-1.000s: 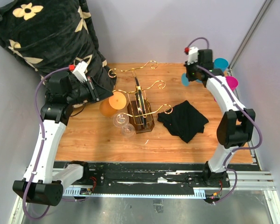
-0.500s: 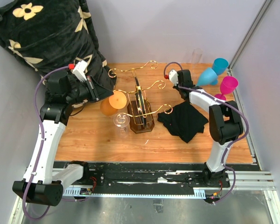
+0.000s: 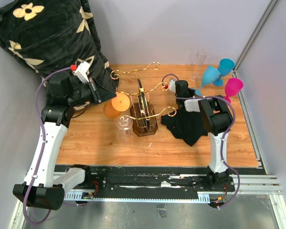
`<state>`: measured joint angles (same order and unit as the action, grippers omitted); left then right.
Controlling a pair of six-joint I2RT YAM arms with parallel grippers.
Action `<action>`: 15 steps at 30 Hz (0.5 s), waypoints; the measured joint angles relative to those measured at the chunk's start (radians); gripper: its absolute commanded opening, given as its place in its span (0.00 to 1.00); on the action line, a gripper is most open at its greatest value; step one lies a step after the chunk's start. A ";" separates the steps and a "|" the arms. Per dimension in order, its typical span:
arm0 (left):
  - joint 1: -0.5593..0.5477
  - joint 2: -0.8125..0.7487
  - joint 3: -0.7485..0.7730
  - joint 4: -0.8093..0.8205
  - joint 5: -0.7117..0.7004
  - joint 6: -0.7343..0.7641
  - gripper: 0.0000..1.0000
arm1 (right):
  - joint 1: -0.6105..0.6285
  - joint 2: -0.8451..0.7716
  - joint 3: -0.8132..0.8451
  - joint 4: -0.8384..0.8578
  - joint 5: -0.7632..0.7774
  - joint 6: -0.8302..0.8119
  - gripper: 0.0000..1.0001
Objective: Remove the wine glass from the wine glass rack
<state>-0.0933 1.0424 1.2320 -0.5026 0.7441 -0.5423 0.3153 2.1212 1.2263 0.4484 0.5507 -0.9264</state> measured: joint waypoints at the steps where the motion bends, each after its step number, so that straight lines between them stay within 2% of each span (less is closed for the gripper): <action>1: 0.000 0.001 0.000 0.000 0.000 0.000 0.01 | 0.003 0.019 0.007 0.013 0.012 -0.015 0.01; 9: 0.000 0.003 0.000 -0.001 -0.001 0.008 0.00 | 0.035 0.138 0.071 0.173 0.097 -0.113 0.01; 15: 0.000 0.009 0.000 -0.008 -0.002 0.023 0.00 | 0.068 0.212 0.090 0.213 0.137 -0.140 0.01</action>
<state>-0.0933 1.0515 1.2324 -0.5110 0.7418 -0.5198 0.3832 2.3337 1.3167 0.6613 0.6872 -1.0664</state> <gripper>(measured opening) 0.020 0.013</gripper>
